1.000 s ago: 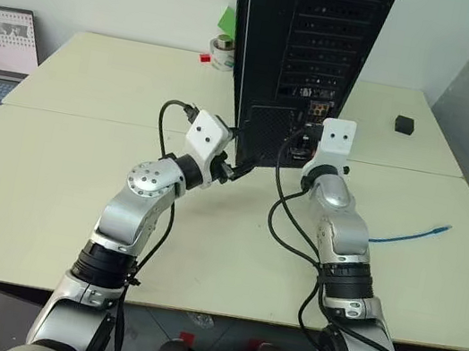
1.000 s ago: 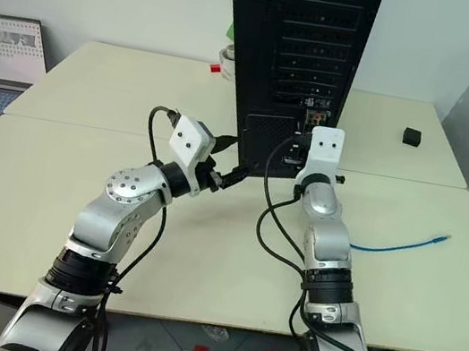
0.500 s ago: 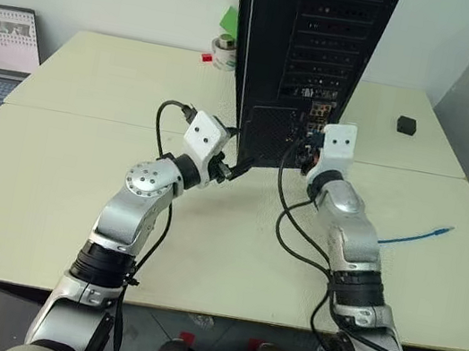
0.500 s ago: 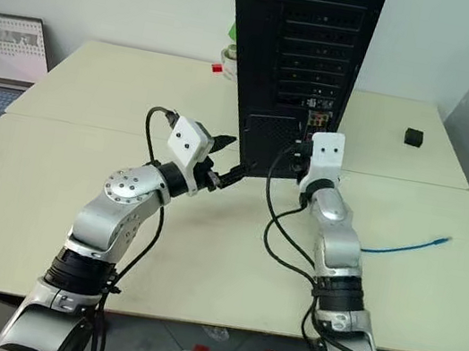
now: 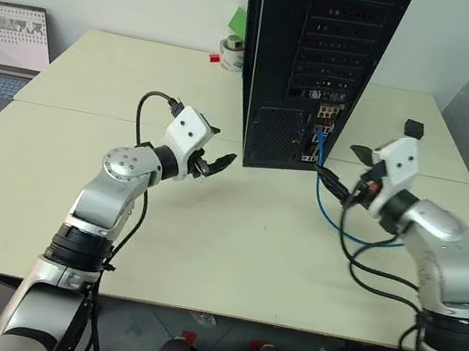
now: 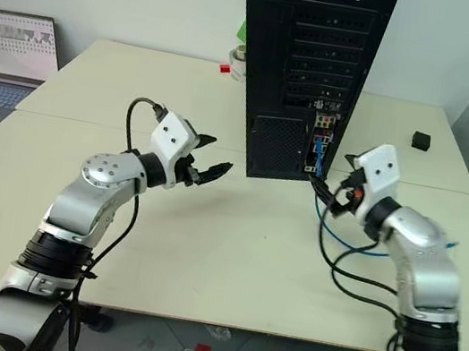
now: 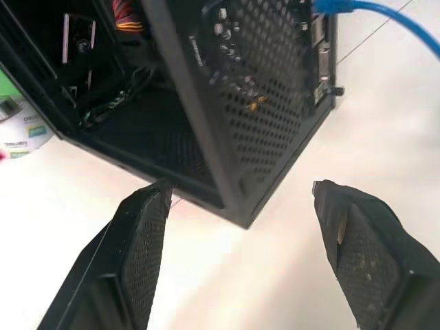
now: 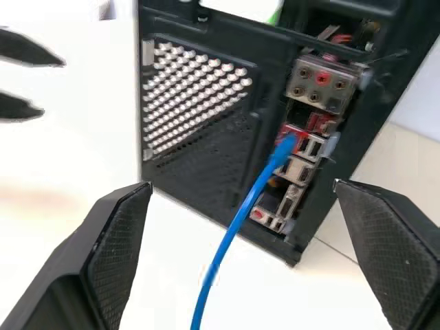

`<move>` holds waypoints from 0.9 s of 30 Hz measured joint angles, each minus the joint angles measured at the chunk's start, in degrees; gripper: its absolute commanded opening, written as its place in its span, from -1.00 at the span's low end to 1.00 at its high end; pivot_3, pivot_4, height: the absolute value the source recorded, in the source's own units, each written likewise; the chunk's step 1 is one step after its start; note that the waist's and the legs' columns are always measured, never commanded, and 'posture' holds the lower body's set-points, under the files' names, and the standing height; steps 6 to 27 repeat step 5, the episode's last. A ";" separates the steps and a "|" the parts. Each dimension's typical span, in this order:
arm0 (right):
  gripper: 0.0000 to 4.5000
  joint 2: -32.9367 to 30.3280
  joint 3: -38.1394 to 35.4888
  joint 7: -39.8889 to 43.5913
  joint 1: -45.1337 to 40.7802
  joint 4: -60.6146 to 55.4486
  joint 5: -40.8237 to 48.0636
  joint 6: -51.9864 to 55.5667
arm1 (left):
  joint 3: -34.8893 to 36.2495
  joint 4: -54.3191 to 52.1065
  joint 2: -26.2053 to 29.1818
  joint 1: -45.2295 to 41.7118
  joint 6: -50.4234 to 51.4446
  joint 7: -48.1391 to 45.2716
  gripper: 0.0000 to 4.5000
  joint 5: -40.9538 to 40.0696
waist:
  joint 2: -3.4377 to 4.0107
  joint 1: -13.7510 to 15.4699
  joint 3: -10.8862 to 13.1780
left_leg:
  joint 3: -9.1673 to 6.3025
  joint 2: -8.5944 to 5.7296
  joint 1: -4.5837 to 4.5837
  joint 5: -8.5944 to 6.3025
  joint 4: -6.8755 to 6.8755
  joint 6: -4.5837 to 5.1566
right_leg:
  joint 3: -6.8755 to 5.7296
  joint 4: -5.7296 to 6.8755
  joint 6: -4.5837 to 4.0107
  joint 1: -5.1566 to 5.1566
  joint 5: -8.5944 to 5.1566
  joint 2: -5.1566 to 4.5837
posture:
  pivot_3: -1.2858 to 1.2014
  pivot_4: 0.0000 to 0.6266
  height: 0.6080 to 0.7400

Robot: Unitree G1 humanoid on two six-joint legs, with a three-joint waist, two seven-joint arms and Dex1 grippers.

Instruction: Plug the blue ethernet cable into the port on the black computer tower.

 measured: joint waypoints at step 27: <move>0.98 -3.70 -2.05 5.78 -0.57 3.24 2.02 -2.19 | 0.83 1.04 1.12 -1.95 -0.43 -2.07 0.55 -0.32 | -0.01 -0.04 0.00 | 0.03 0.02 0.02 0.00 0.00 0.00 | 0.02 0.00 0.00 0.01 0.00 -0.01 | 0.03 -0.52 1.00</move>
